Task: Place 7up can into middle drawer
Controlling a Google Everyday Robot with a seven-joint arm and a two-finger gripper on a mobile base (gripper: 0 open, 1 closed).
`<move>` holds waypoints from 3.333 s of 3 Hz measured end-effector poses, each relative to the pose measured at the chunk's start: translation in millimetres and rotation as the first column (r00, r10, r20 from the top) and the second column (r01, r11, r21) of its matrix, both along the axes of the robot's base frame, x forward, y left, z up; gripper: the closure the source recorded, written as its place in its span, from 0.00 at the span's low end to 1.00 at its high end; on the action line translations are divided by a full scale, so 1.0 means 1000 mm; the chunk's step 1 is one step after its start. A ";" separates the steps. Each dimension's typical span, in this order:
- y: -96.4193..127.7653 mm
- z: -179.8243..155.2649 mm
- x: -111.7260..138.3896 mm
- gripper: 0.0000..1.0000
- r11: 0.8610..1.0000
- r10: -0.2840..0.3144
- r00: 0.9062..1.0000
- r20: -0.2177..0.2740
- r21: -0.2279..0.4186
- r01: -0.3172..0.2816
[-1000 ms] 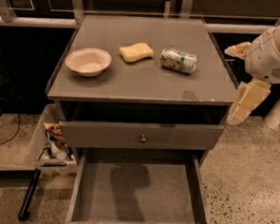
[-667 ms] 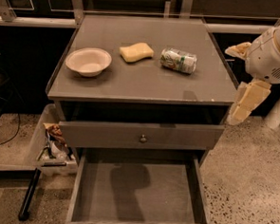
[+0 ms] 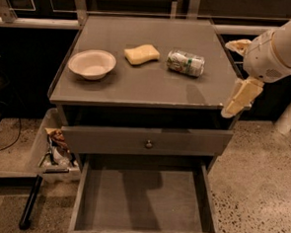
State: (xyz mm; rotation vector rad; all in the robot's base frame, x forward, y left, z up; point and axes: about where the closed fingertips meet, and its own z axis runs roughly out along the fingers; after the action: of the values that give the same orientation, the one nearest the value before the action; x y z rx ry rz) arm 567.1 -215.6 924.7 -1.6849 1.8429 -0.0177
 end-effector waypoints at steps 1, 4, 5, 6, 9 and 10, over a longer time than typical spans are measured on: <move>0.006 -0.004 0.036 0.00 0.994 0.037 0.999 0.040 0.097 -0.040; 0.007 -0.012 0.076 0.00 0.960 0.055 0.998 0.041 0.272 -0.064; 0.011 -0.014 0.077 0.00 0.962 0.052 0.997 0.055 0.265 -0.065; 0.024 -0.013 0.097 0.00 0.946 0.050 0.993 0.104 0.315 -0.081; 0.033 -0.031 0.157 0.00 0.924 -0.045 0.997 0.067 0.382 0.016; 0.036 -0.039 0.174 0.00 0.920 -0.082 0.996 0.033 0.387 0.063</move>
Offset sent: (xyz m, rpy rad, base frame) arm 0.1088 0.0011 -0.0175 0.4598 -0.0114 0.0796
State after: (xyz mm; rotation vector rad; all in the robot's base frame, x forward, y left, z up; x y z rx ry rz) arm 741.1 -179.3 885.8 -1.3296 1.7359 0.2558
